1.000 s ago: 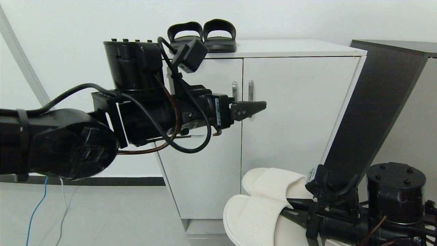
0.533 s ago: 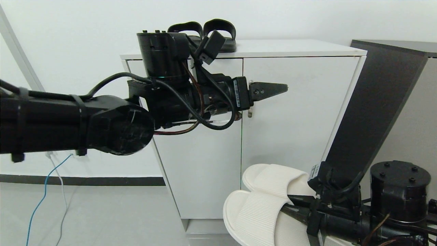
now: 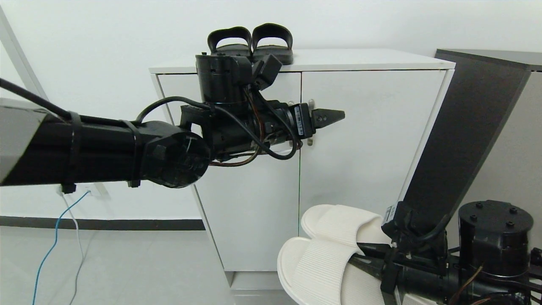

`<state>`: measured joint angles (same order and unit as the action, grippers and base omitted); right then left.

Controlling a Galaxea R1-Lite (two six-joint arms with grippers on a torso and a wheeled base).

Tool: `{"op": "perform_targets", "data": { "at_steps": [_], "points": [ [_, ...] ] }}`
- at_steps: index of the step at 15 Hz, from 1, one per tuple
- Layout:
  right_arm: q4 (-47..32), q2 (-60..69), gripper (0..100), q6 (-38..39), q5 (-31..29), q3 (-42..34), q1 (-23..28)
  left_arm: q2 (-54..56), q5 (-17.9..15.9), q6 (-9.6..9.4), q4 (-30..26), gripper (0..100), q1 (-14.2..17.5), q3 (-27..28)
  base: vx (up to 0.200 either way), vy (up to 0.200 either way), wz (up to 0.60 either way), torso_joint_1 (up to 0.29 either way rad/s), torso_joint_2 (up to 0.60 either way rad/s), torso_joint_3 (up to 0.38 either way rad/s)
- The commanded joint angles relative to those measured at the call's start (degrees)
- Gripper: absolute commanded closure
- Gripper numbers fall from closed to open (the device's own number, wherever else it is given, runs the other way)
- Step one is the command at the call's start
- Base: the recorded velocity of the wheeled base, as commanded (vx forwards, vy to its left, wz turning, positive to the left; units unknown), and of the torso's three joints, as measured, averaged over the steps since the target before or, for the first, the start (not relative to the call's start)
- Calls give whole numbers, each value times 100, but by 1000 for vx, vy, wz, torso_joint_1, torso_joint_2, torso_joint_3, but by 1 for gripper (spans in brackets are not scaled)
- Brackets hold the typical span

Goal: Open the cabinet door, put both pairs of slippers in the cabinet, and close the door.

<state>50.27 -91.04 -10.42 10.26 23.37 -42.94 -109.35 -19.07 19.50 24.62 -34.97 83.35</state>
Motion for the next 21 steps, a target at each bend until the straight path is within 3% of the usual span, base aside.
{"op": "perform_targets", "data": {
  "at_steps": [1, 5, 11, 12, 18, 21],
  "points": [
    [0, -19, 100, -4, 2, -8, -4, -69, 96, 1, 7, 0, 8, 85, 0, 0, 0, 0, 0, 0],
    [0, -37, 100, -12, 2, -8, -4, -447, 272, -122, -28, 0, 8, 490, 0, 0, 0, 0, 0, 0],
    [0, -116, 100, -12, 2, -34, -4, -658, 254, -96, -336, 0, -1, 964, 0, 0, 0, 0, 0, 0],
    [0, -116, 100, -12, 11, -52, -4, -658, 254, -96, -336, 100, -1, 955, 0, 0, 0, 0, 0, 0],
    [0, -72, 100, -21, 55, -157, -48, -403, 202, -78, -327, 100, -18, 516, 0, 0, 0, 0, 0, 0],
    [0, 7, 100, -30, 257, -272, -136, 63, 202, -87, -248, 100, -53, -135, 0, 0, 0, 0, 0, 0]
  ]
}}
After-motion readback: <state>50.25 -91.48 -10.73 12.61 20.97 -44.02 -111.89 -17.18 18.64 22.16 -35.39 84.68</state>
